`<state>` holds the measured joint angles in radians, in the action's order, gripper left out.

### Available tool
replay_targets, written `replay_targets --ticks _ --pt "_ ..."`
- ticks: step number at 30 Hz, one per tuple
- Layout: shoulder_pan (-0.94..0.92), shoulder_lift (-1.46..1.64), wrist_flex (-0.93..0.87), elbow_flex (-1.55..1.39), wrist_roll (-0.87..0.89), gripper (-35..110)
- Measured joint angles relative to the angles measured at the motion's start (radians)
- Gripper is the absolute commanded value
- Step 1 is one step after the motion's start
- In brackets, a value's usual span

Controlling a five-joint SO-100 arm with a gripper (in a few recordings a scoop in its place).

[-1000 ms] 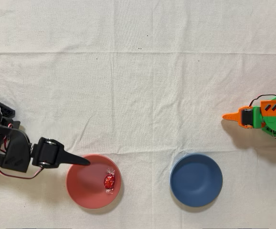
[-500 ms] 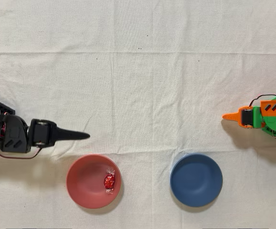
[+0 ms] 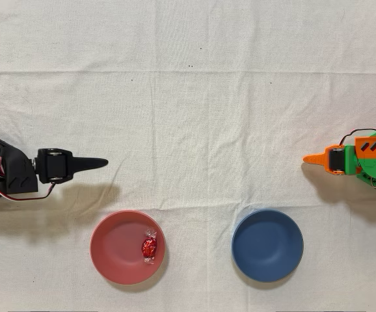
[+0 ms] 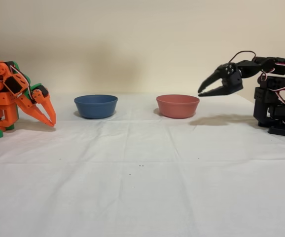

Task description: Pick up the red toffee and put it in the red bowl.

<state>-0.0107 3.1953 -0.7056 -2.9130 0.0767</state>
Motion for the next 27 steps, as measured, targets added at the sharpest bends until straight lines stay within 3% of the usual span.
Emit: replay_targets --ticks 7,27 --pt "-0.002 0.011 -0.123 0.0 0.04 1" --pt "-0.026 0.011 -0.107 -0.123 -0.011 1"
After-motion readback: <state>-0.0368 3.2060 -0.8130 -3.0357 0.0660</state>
